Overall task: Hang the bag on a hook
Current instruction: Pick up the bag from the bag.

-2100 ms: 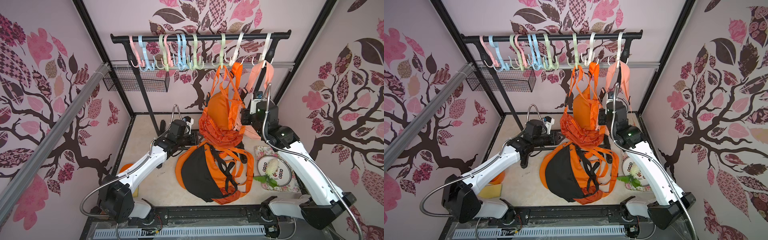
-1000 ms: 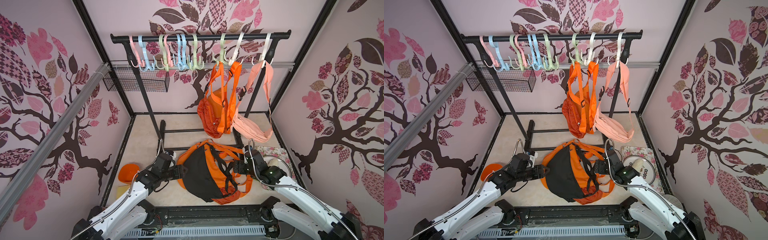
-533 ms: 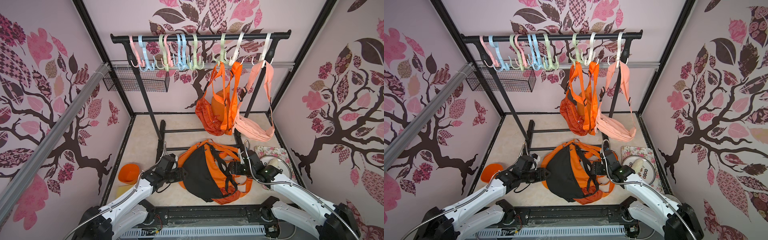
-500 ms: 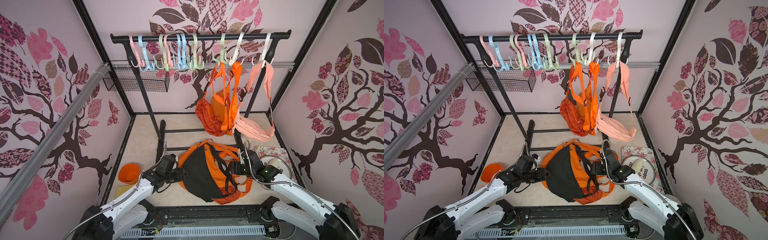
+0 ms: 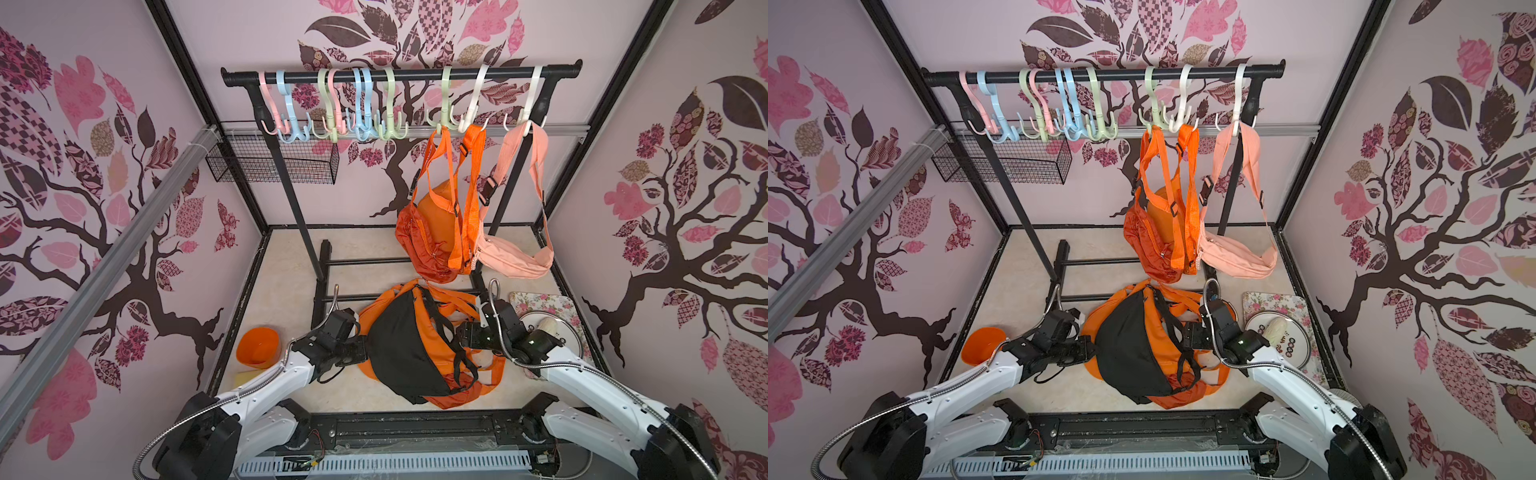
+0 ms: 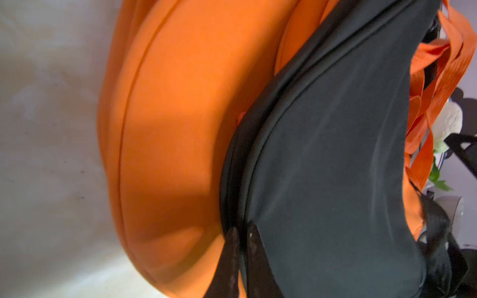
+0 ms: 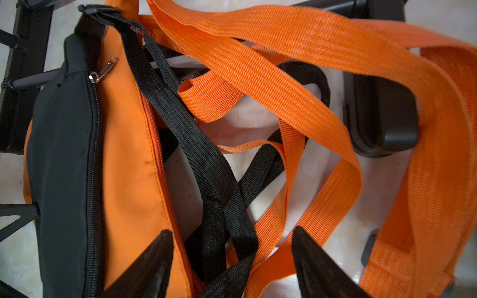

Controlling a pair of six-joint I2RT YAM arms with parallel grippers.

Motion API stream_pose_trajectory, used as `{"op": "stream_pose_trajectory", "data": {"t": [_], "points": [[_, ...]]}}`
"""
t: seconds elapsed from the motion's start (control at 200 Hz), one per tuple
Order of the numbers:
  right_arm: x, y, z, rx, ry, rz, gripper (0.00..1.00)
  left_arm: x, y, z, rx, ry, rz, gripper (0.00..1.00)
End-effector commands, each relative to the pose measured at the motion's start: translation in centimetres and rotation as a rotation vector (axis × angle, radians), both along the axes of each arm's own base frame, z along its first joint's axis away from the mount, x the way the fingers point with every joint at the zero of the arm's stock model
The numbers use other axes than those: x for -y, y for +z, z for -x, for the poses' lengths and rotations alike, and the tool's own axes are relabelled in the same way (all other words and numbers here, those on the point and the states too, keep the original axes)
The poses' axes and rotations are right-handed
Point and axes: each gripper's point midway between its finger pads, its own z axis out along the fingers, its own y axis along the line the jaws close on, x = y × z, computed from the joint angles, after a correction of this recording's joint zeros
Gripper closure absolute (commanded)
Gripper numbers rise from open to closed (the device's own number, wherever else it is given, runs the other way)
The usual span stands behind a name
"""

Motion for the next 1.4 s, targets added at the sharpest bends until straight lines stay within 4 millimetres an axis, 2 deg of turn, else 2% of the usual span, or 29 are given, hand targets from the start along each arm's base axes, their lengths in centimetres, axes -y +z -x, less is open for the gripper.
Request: {"op": "stream_pose_trajectory", "data": {"t": [0.0,0.25,0.37,0.565,0.67,0.75,0.855,0.935,1.085,1.395], "points": [[-0.1,1.1,-0.4,0.029,-0.004,-0.009,0.26,0.2,0.5,-0.5,0.039,-0.003,0.004,1.00],[0.1,1.4,-0.3,0.039,-0.008,-0.005,0.27,-0.2,1.4,-0.3,0.054,-0.007,-0.008,1.00],[0.1,1.5,-0.4,0.048,-0.012,-0.007,0.27,-0.5,2.8,-0.3,0.093,0.002,0.004,1.00],[-0.3,1.8,-0.4,0.050,0.004,-0.024,0.28,-1.4,7.2,-0.5,0.181,0.013,-0.005,1.00],[-1.6,3.0,-0.2,0.090,0.082,-0.073,0.27,-2.8,9.5,-0.6,0.239,0.030,-0.058,1.00],[-1.9,4.1,-0.3,0.121,0.120,-0.066,0.26,-3.4,11.2,-0.8,0.275,0.035,-0.070,1.00],[-2.4,4.8,-0.1,0.125,0.178,-0.052,0.25,-3.6,12.4,-0.9,0.285,0.035,-0.056,1.00],[-2.8,4.6,-0.1,0.099,0.200,-0.043,0.26,-4.1,13.0,-1.1,0.296,0.044,-0.055,1.00],[-3.5,2.9,-0.1,0.057,0.208,-0.003,0.26,-5.1,13.4,-1.5,0.301,0.066,-0.057,1.00],[-4.5,0.1,-1.1,-0.003,0.214,0.106,0.27,-5.7,13.0,-1.5,0.295,0.071,-0.083,1.00]]}}
